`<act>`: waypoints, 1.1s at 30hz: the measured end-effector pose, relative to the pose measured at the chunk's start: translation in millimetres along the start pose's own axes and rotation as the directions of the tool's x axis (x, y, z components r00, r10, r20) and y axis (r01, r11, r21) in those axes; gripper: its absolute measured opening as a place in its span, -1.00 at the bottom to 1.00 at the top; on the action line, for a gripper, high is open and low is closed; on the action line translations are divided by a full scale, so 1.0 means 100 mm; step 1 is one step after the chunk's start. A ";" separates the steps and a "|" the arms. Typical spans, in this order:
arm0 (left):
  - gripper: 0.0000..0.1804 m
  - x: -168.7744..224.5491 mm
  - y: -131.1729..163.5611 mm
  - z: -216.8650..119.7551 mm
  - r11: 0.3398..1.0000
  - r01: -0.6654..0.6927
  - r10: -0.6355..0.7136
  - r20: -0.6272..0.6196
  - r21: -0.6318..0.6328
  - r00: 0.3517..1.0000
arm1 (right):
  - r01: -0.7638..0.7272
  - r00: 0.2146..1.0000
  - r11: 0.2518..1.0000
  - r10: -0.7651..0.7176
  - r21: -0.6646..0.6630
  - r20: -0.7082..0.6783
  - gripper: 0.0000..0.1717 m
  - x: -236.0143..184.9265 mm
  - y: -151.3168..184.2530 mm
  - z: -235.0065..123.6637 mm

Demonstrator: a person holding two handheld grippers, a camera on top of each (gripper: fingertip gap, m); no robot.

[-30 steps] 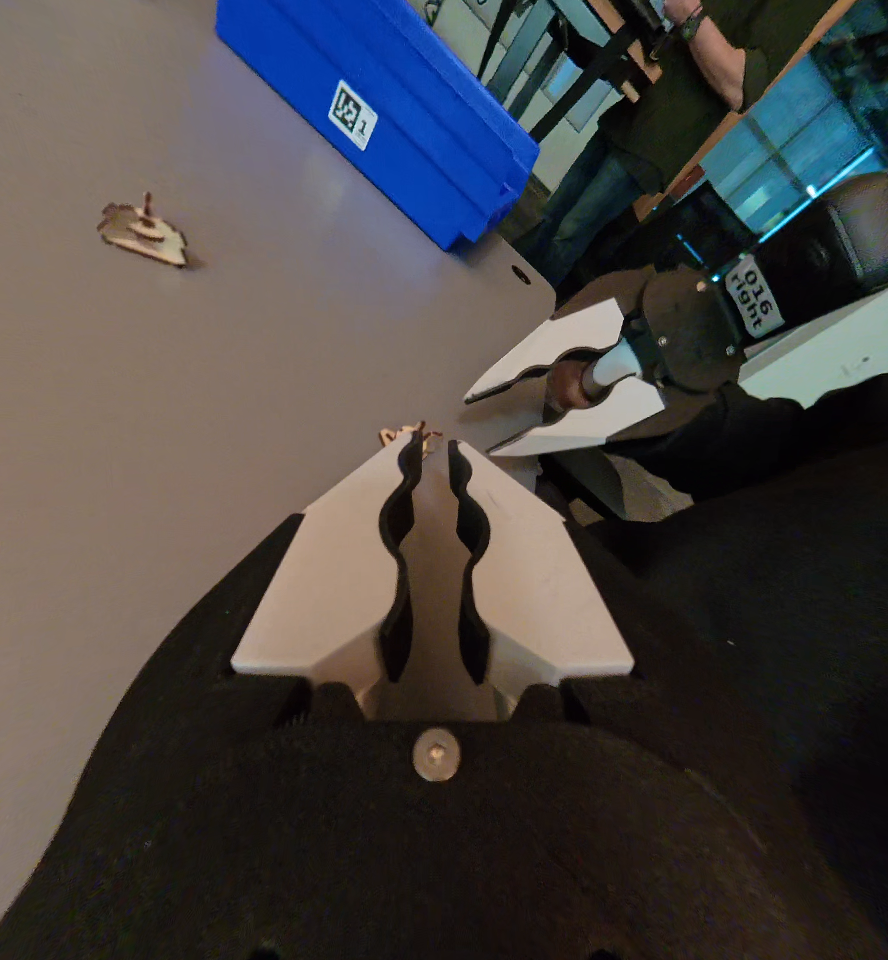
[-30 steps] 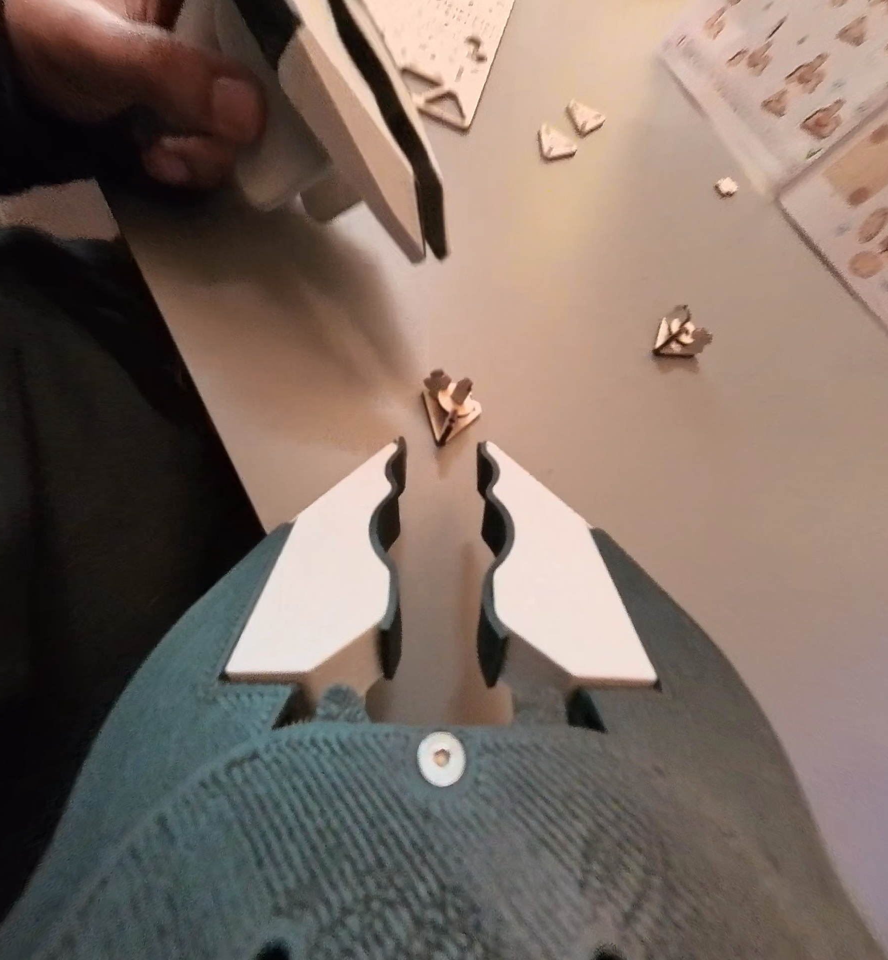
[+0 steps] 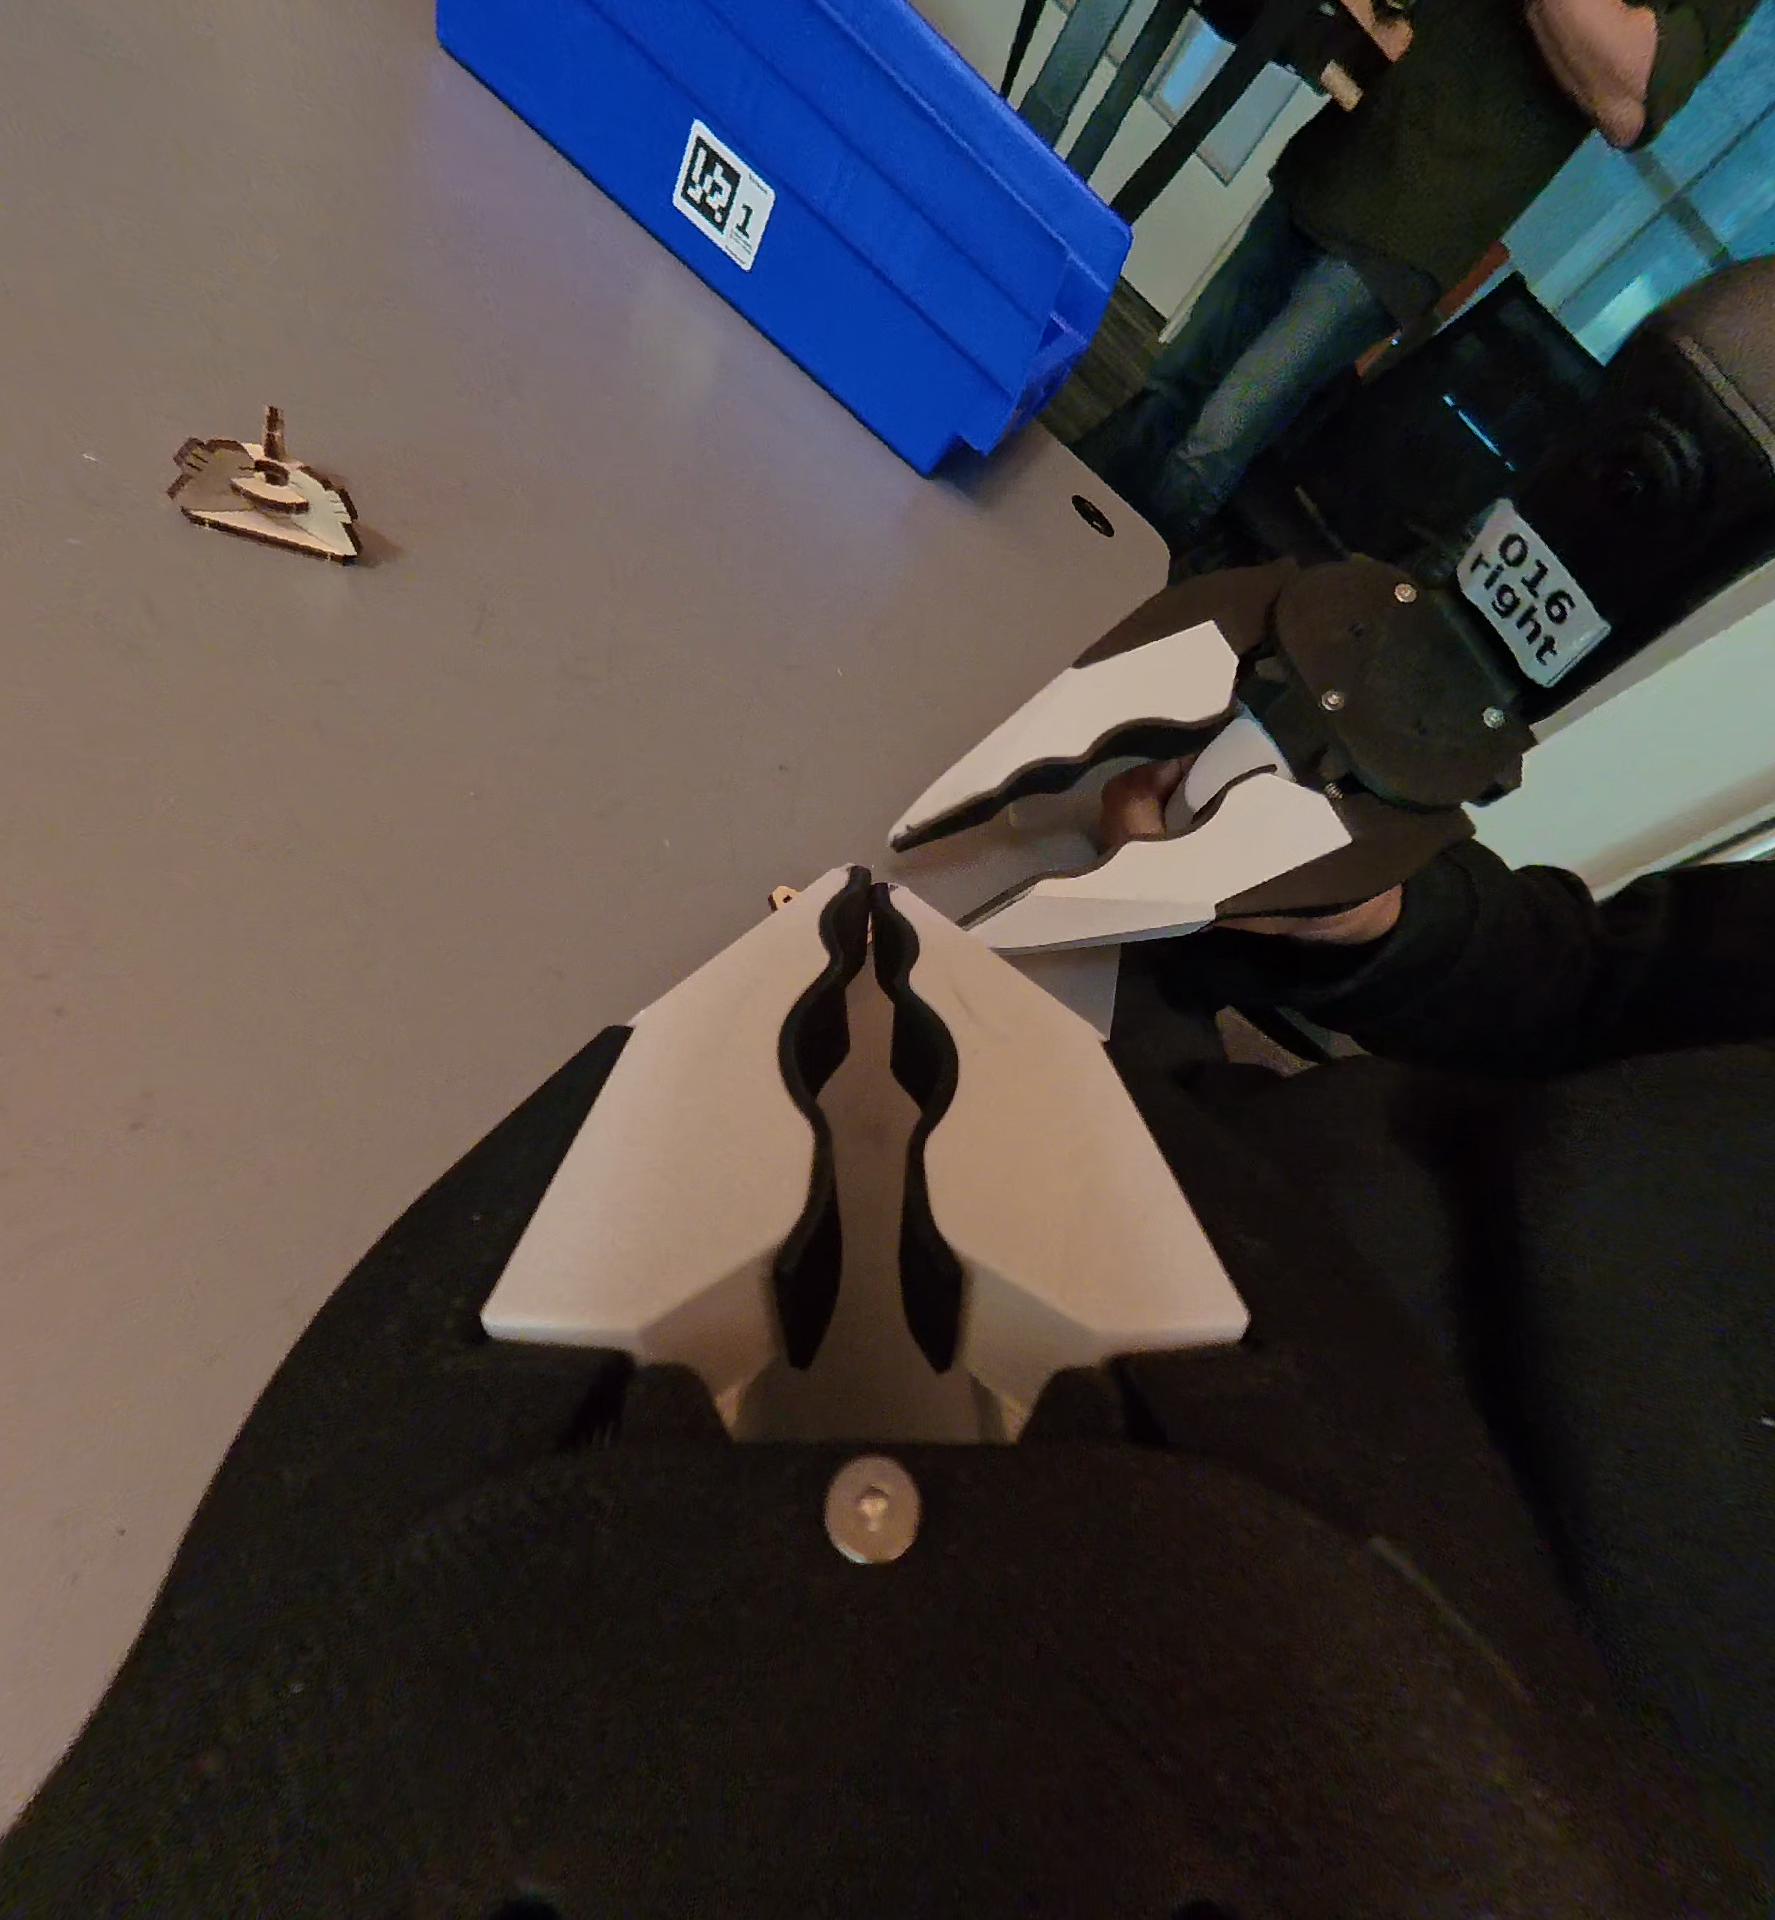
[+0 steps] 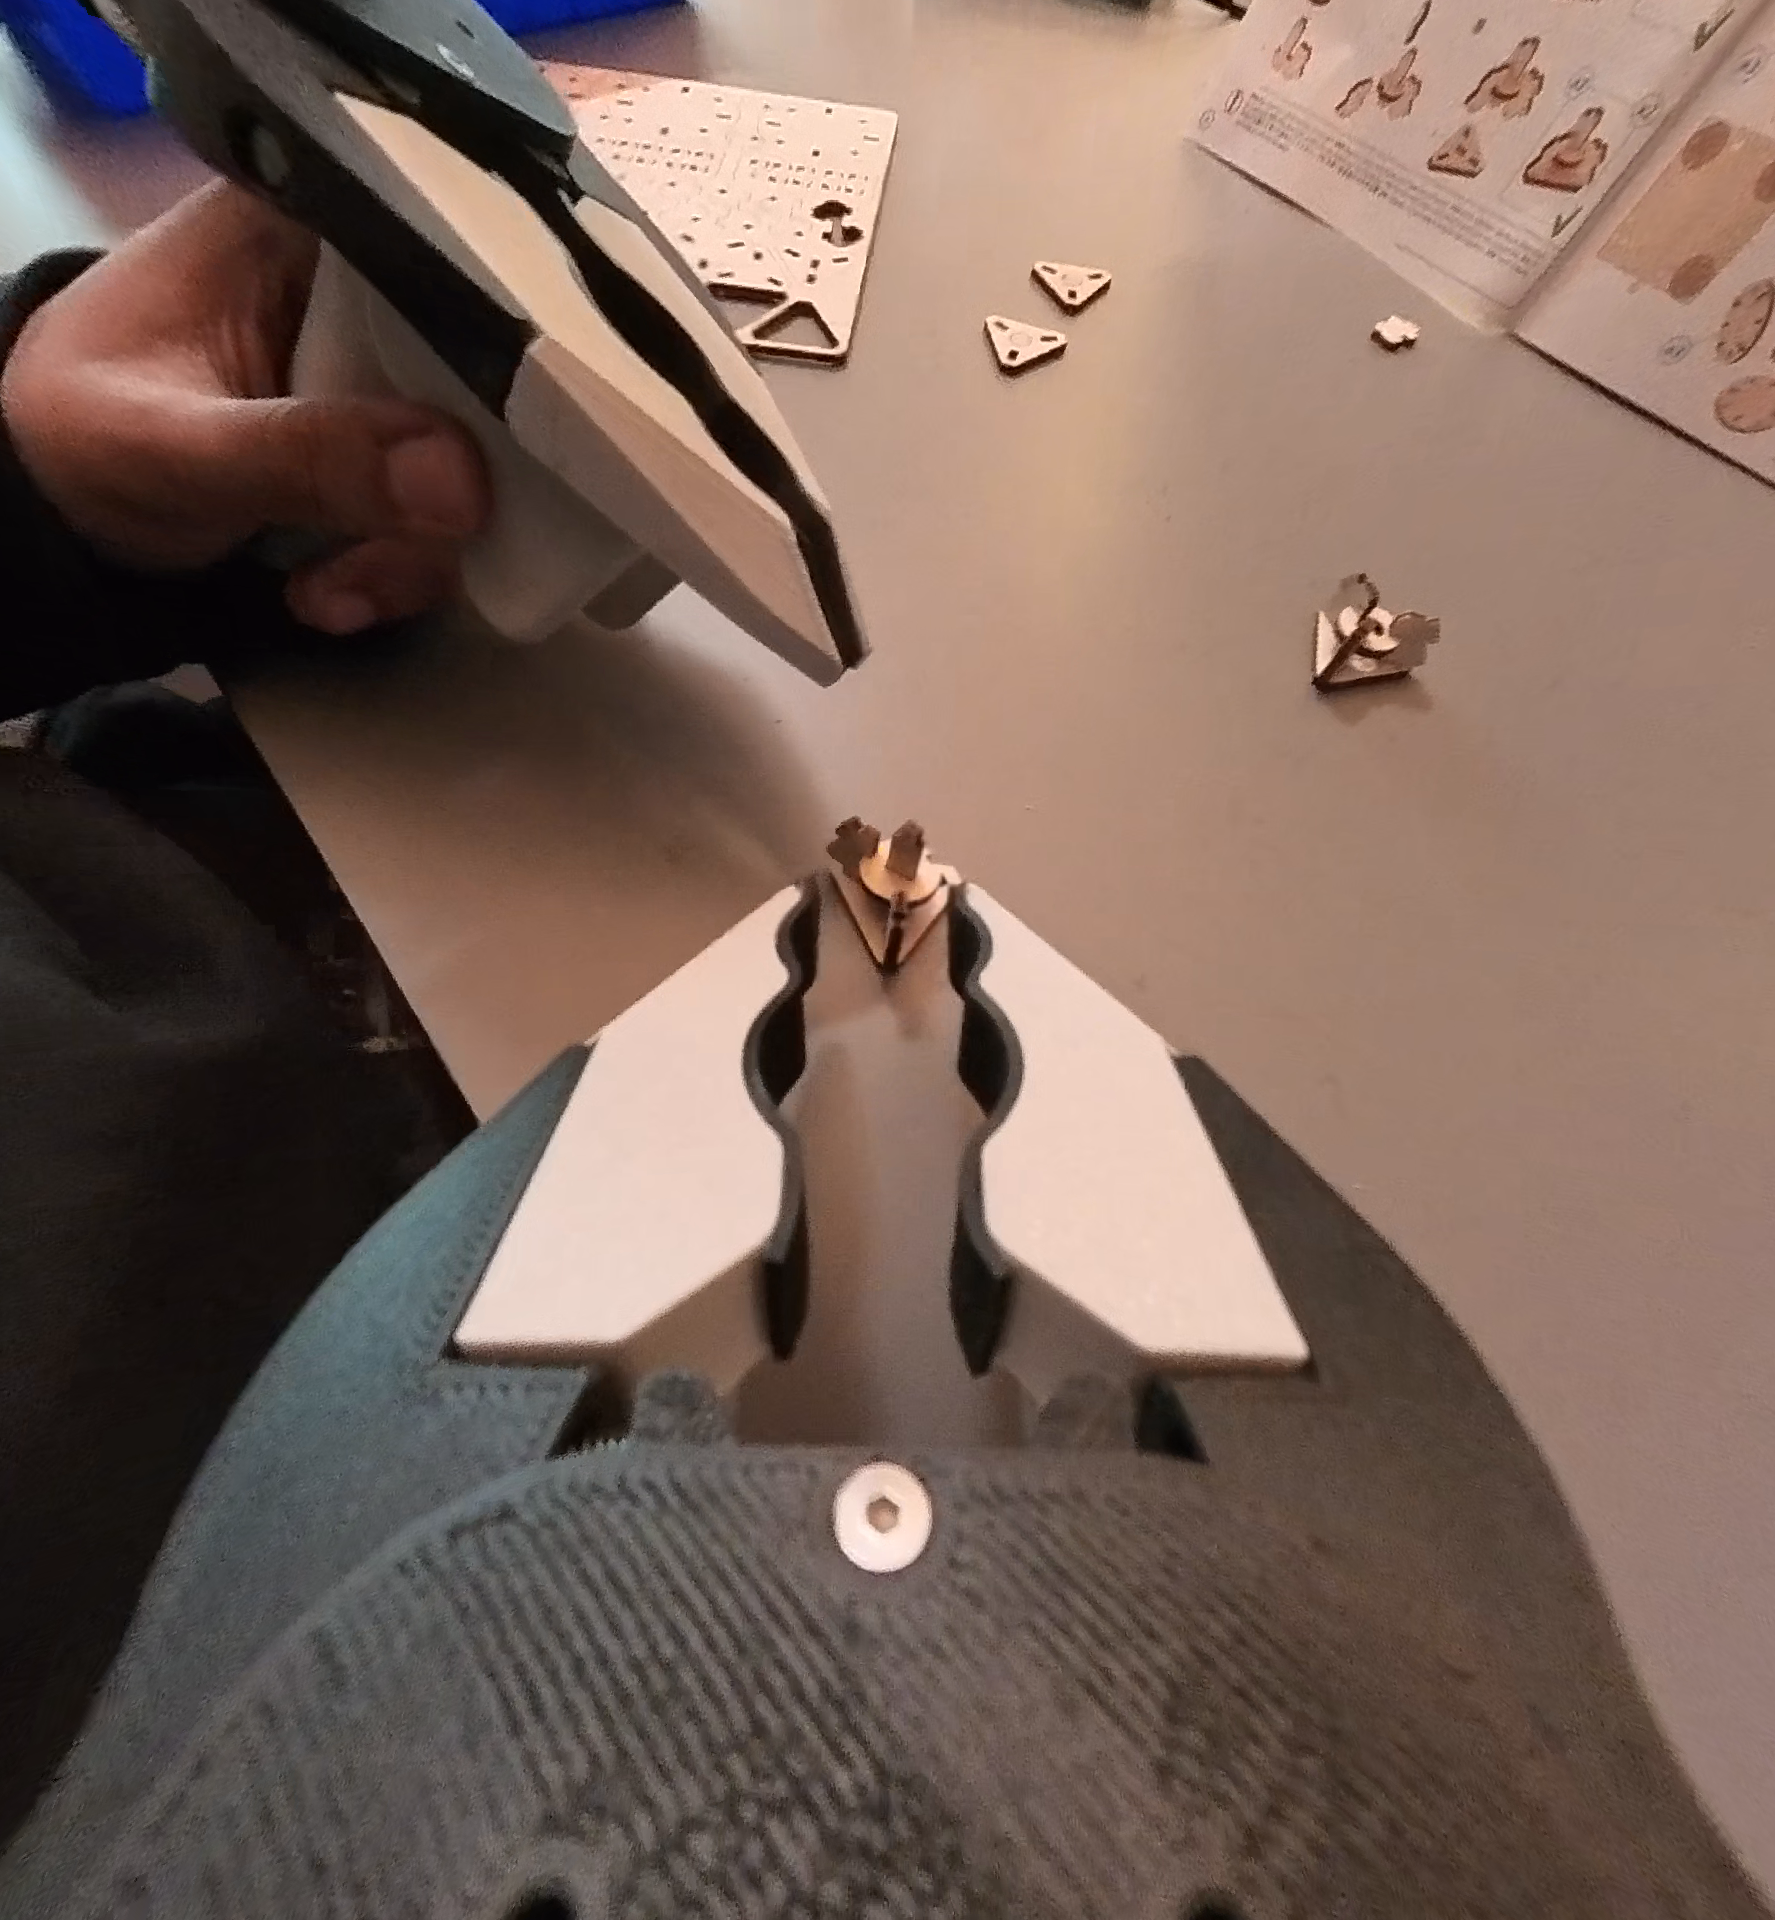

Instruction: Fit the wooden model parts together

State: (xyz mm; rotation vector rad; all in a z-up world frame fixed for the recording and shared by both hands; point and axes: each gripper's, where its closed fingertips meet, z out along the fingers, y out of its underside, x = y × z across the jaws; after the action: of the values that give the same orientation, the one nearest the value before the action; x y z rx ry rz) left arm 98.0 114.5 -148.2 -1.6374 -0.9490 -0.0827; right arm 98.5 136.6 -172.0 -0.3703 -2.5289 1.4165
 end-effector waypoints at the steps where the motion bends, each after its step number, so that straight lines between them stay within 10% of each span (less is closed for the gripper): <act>1: -1.00 0.00 0.00 0.00 1.000 -0.003 0.003 0.003 0.002 1.000 | -0.019 1.000 1.000 0.019 0.007 0.009 -0.70 0.01 -0.01 -0.01; 33: -0.81 -0.06 0.19 0.29 0.982 0.090 -0.084 0.042 -0.167 0.996 | -0.152 0.980 0.988 0.155 -0.033 0.121 -0.89 0.03 0.02 -0.01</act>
State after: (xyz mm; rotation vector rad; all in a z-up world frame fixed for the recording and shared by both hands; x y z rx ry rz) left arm 93.2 136.4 -176.2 -1.7568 -1.0639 -0.1993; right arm 95.9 139.3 -173.1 -0.5066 -2.6687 1.5089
